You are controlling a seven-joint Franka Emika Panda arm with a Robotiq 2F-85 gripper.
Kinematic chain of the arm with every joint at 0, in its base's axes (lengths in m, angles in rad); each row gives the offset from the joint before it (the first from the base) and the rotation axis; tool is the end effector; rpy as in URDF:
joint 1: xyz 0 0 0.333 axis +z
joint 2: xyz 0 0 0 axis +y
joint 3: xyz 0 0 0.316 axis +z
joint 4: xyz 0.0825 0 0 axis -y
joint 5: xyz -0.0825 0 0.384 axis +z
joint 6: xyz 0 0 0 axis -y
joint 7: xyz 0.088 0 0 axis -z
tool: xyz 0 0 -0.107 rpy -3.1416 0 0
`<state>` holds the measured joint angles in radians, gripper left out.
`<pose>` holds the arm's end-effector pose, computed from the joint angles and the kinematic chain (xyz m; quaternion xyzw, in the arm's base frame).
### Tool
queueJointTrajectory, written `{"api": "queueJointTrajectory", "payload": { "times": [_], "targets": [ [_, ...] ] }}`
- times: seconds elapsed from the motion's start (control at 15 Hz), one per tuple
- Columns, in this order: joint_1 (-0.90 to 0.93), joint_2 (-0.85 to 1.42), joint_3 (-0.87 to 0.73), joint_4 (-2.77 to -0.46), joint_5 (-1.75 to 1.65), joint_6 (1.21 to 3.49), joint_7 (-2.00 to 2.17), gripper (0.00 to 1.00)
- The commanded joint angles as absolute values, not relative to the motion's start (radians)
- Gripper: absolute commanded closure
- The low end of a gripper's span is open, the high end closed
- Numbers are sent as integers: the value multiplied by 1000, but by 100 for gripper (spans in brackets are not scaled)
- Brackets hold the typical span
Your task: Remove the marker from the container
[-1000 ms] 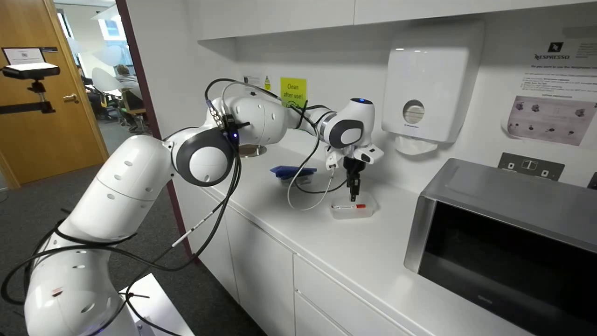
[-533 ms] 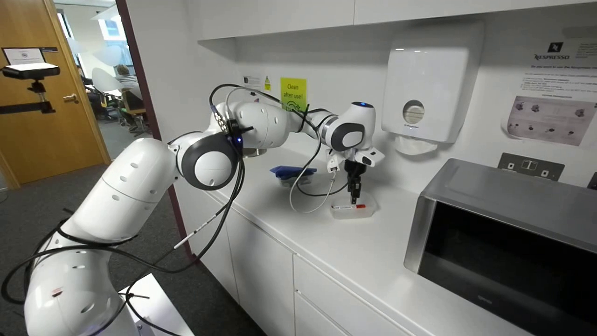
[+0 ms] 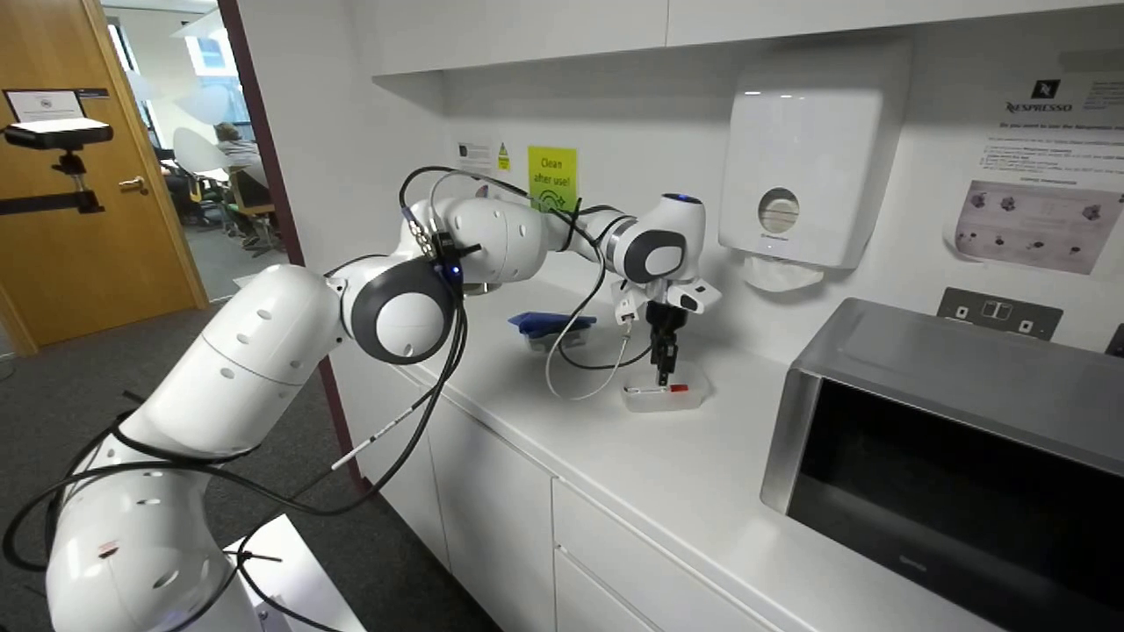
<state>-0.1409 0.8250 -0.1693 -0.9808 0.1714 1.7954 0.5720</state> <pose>0.7475 -0.1756 0.3743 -0.9073 0.4199 0.0038 0.0211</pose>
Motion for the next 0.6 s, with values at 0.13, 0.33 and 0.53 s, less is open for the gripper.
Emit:
{"api": "queueJointTrajectory", "payload": {
  "times": [0.13, 0.33, 0.53],
  "targets": [
    [-133, 881, -174, -886, 154, 1737, 574, 21],
    [-129, 900, -174, -861, 155, 1729, 575, 20],
    [-128, 920, -174, -831, 157, 1706, 575, 21]
  ]
}}
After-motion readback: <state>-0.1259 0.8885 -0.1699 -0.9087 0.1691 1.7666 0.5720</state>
